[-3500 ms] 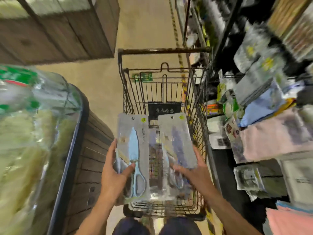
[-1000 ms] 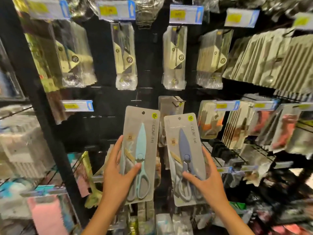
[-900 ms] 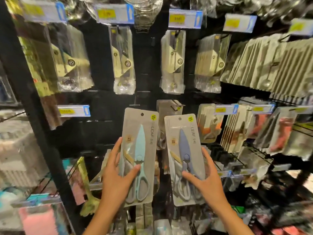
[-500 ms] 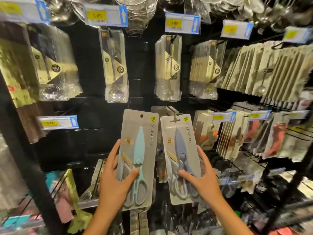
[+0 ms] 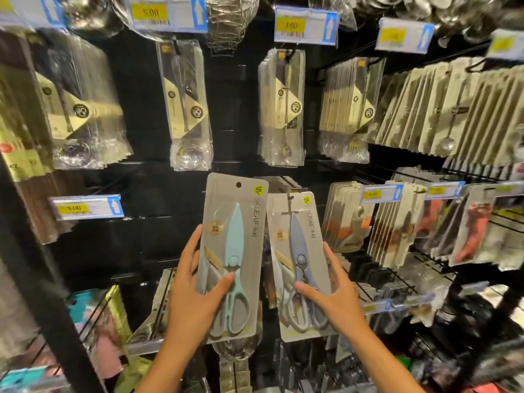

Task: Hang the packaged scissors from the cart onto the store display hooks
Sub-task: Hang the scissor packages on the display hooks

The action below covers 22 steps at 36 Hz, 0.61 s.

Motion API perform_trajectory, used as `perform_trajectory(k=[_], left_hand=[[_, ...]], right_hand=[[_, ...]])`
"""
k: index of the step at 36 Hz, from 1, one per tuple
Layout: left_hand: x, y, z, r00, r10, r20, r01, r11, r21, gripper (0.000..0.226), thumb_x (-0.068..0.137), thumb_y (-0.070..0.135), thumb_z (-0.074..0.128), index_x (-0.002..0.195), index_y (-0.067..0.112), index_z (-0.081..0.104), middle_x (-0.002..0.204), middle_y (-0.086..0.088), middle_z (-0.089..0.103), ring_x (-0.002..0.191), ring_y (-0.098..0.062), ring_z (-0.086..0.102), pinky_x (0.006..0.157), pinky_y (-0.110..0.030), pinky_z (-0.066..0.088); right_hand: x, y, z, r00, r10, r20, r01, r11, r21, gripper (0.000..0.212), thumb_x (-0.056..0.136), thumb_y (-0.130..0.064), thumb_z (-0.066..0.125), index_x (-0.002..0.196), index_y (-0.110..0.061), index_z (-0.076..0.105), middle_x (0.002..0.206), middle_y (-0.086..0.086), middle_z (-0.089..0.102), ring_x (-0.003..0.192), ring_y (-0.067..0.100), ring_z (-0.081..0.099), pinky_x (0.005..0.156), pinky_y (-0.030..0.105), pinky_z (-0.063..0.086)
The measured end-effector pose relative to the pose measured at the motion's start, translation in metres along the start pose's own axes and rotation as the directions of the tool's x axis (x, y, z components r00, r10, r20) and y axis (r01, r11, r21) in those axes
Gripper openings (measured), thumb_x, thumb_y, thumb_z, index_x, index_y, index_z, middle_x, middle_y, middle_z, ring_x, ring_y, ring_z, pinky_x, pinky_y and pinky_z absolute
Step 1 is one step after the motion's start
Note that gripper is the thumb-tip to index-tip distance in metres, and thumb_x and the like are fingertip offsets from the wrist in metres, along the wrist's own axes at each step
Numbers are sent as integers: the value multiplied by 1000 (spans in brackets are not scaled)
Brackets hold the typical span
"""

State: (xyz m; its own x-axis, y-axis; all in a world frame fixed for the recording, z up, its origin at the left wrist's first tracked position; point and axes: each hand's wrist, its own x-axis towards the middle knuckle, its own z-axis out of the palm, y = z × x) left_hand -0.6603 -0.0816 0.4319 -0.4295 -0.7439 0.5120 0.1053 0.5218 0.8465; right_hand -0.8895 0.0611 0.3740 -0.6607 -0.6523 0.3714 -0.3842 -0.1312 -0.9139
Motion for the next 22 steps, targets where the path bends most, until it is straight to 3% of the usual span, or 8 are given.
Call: perform_trajectory(k=[2, 4, 7, 9, 11, 14, 17, 22], left_hand=[[2, -1, 1, 1000, 7, 0, -7, 1000, -21, 97, 77, 16, 84, 145, 61, 32, 147, 13, 53, 132, -12, 56, 100, -25, 53], [5, -2, 2, 1000, 13, -5, -13, 999, -37, 97, 77, 13, 84, 146, 58, 33, 147, 13, 53, 132, -10, 55, 99, -16, 49], [8, -3, 3, 1000, 15, -11, -15, 998, -53, 97, 77, 12, 84, 147, 56, 34, 147, 13, 52, 132, -8, 54, 100, -16, 48], [10, -3, 4, 1000, 18, -23, -20, 998, -57, 97, 78, 11, 84, 147, 56, 34, 148, 14, 52, 132, -5, 54, 97, -12, 49], [12, -4, 4, 999, 25, -36, -27, 998, -51, 96, 78, 11, 84, 147, 55, 34, 148, 14, 52, 132, -5, 54, 93, -9, 49], [15, -4, 5, 998, 29, -51, -31, 999, -42, 96, 78, 12, 84, 148, 54, 34, 148, 16, 52, 131, -3, 54, 93, -9, 49], [18, -2, 4, 997, 44, -64, -46, 998, -32, 95, 77, 13, 84, 150, 50, 35, 147, 30, 47, 131, 8, 49, 91, -4, 47], [19, 2, 5, 994, 68, -91, -72, 997, -41, 95, 77, 7, 82, 151, 45, 35, 137, 45, 46, 123, 18, 50, 87, -3, 47]], right_hand=[[5, 5, 3, 1000, 12, 14, -12, 1000, 8, 100, 73, -34, 90, 149, -56, 29, 148, -30, 45, 132, 1, 52, 108, 41, 50], [10, 9, 7, 1000, 13, 27, -13, 1000, 1, 101, 75, -34, 89, 150, -58, 25, 147, -36, 42, 132, -3, 51, 109, 39, 49], [20, 13, 13, 999, 9, 41, -8, 1000, -18, 102, 77, -37, 85, 150, -60, 17, 148, -40, 34, 130, -14, 46, 108, 24, 46], [27, 15, 17, 999, 14, 53, -10, 998, -60, 103, 80, -40, 81, 151, -61, 9, 142, -46, 29, 118, -27, 44, 98, 8, 44], [35, 17, 20, 997, 31, 71, -23, 993, -113, 104, 84, -44, 78, 151, -60, 0, 134, -49, 28, 109, -29, 47, 83, 0, 44], [49, 20, 25, 996, 61, 70, -46, 978, -201, 106, 85, -52, 74, 147, -65, -10, 138, -35, 42, 114, -7, 58, 83, 10, 48], [62, 26, 33, 997, 65, 43, -50, 960, -277, 106, 86, -57, 71, 146, -64, -17, 146, -11, 52, 118, 14, 63, 89, 33, 58], [73, 32, 43, 998, 57, 18, -46, 928, -369, 108, 88, -59, 66, 145, -59, -25, 154, 0, 46, 122, 25, 61, 89, 46, 58]])
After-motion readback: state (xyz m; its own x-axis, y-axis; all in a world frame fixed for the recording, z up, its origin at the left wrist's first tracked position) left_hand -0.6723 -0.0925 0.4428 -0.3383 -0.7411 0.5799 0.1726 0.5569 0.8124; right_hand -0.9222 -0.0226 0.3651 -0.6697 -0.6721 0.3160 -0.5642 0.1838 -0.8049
